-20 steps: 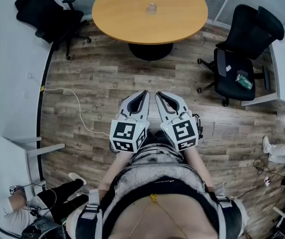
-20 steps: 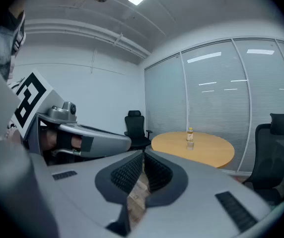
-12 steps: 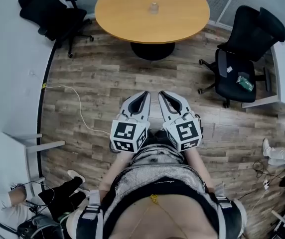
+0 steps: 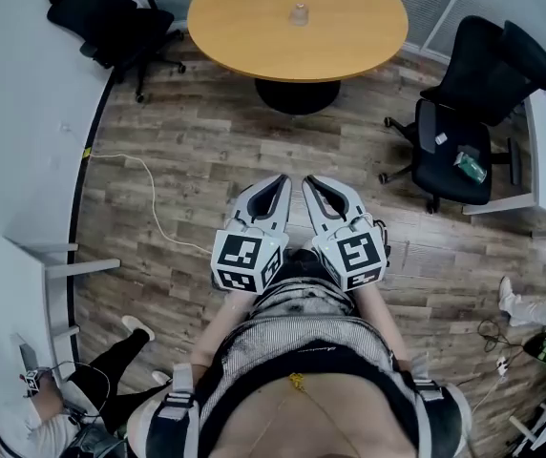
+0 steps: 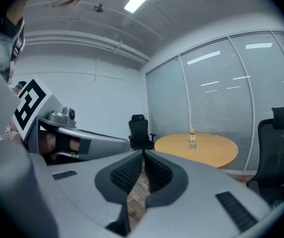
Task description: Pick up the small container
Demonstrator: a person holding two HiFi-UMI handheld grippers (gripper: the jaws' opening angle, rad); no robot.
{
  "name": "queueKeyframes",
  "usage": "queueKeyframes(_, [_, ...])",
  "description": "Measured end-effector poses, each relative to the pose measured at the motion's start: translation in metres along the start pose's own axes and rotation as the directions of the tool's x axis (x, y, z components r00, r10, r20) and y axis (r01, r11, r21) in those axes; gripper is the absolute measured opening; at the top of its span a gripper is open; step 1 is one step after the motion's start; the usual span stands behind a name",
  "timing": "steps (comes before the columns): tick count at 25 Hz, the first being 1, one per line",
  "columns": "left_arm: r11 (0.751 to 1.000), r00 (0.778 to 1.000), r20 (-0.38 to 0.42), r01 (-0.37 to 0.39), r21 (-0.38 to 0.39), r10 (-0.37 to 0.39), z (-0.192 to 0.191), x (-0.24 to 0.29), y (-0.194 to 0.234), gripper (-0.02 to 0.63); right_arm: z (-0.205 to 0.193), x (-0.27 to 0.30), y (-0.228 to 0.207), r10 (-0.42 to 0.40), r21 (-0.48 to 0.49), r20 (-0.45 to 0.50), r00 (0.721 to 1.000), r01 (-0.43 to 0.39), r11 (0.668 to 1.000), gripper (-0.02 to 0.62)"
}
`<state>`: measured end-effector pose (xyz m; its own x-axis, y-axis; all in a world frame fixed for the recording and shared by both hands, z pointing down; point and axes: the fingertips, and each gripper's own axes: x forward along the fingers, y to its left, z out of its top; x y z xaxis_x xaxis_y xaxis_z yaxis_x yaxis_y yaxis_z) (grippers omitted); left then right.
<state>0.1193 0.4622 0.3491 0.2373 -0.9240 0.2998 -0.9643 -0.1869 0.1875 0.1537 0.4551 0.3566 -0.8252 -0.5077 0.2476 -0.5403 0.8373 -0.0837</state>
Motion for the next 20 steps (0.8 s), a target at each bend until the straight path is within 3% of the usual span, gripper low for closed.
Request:
queueKeyframes(10, [0.999, 1.000, -0.002, -0.029, -0.015, 0.029, -0.006, 0.009, 0.001, 0.020, -0.005, -0.001, -0.008, 0.019, 0.014, -0.001, 1.000, -0.019, 1.000, 0.028])
queueKeyframes(20, [0.999, 1.000, -0.007, 0.029, -0.027, -0.029, 0.008, 0.047, 0.035, 0.019, 0.007, 0.044, -0.032, -0.033, 0.013, 0.000, 0.999, 0.033, 0.999, 0.028])
